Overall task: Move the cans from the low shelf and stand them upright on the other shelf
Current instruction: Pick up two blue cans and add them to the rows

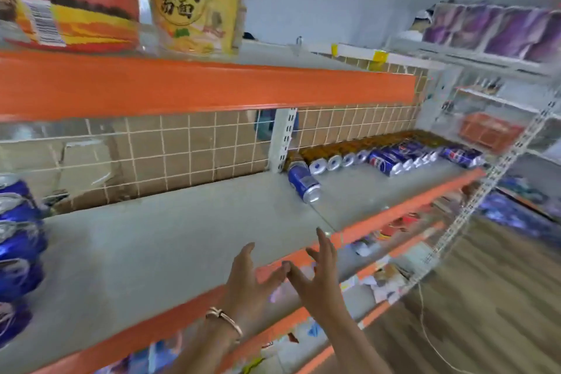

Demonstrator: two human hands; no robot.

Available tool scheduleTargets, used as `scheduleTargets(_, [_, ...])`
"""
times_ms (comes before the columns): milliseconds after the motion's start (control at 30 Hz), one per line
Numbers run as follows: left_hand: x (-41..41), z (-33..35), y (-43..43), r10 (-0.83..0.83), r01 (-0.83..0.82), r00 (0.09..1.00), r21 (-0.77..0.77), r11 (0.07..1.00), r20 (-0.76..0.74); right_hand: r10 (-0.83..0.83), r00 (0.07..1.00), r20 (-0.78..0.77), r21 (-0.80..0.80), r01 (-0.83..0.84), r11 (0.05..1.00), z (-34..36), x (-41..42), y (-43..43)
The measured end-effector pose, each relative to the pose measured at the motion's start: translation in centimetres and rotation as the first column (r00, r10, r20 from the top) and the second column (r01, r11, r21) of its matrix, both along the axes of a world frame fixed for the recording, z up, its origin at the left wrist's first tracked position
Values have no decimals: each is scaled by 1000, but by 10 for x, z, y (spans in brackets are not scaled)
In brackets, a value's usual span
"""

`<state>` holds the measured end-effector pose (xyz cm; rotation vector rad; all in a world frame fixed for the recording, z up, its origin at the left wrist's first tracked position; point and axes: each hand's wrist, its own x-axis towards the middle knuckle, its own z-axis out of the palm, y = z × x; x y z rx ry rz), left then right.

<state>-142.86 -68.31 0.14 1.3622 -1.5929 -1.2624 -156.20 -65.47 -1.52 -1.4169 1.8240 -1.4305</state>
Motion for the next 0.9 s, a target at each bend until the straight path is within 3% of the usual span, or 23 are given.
scheduleTargets(300, [-127,8,-14,-1,0,1000,-11,1000,-30,1,999,38,62,-3,998,14,-127,-4])
scheduleTargets(500, [-166,21,-46,34,-30,994,40,999,-105,51,999,-2,81,-50,995,26,-169,-36])
scheduleTargets(900, [-194,40,-190,264,-266,962,17,964,73,89,994,64,146,-98,984,30,-223,-134])
